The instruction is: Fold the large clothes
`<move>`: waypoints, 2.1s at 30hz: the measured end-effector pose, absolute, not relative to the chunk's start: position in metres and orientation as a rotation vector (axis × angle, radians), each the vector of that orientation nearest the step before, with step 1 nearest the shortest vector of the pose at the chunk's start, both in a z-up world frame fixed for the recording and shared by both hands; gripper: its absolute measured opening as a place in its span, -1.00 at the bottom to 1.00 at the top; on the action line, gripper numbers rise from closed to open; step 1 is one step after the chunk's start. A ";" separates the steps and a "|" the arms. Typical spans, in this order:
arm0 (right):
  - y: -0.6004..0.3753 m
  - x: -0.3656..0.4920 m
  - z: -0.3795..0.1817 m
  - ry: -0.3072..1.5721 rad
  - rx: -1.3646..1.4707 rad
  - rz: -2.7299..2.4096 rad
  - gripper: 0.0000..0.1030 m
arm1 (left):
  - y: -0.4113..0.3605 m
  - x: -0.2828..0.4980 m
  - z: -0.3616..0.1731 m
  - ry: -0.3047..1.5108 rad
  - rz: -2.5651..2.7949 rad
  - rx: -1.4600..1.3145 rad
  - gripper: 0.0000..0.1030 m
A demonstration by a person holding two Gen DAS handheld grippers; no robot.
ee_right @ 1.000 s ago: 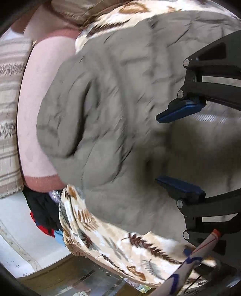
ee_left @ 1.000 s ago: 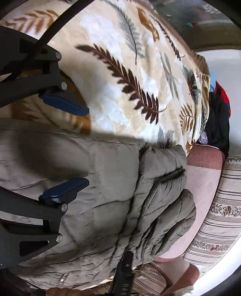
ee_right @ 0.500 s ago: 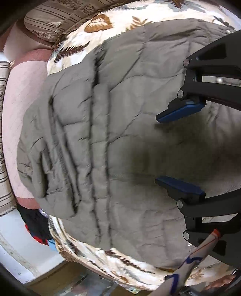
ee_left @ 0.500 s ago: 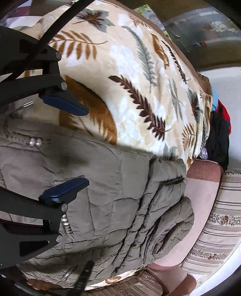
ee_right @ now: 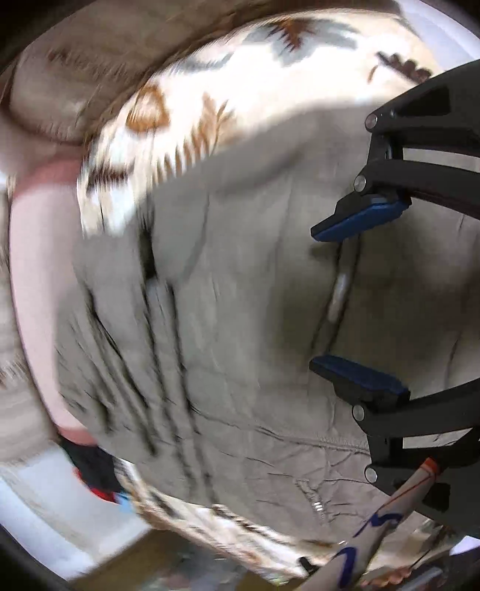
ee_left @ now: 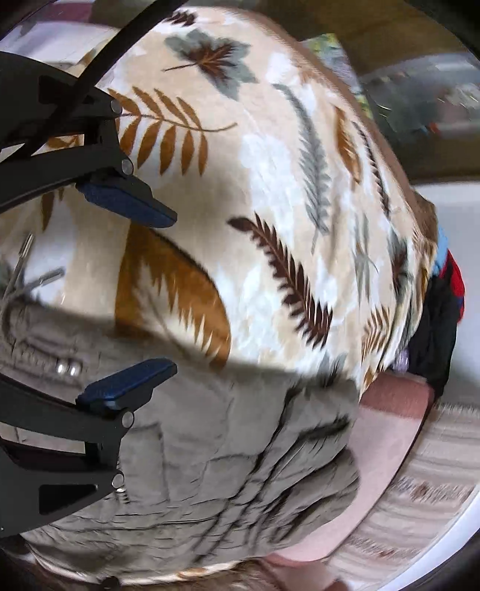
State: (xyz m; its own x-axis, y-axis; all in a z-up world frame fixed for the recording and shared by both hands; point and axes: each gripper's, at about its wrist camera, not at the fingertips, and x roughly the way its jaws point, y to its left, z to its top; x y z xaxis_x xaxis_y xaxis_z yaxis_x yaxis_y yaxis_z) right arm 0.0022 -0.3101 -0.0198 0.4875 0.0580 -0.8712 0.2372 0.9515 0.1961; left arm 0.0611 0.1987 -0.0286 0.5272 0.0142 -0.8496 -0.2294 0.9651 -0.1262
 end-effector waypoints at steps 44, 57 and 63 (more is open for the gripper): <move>-0.403 -0.056 -0.102 1.121 0.934 0.247 0.30 | 0.130 0.013 -0.088 1.202 -0.597 -0.495 0.41; -0.400 -0.067 -0.119 1.059 1.066 0.329 0.30 | 0.125 0.024 -0.100 1.214 -0.571 -0.555 0.42; -0.392 -0.079 -0.124 1.054 1.096 0.362 0.23 | 0.126 0.023 -0.101 1.203 -0.557 -0.583 0.42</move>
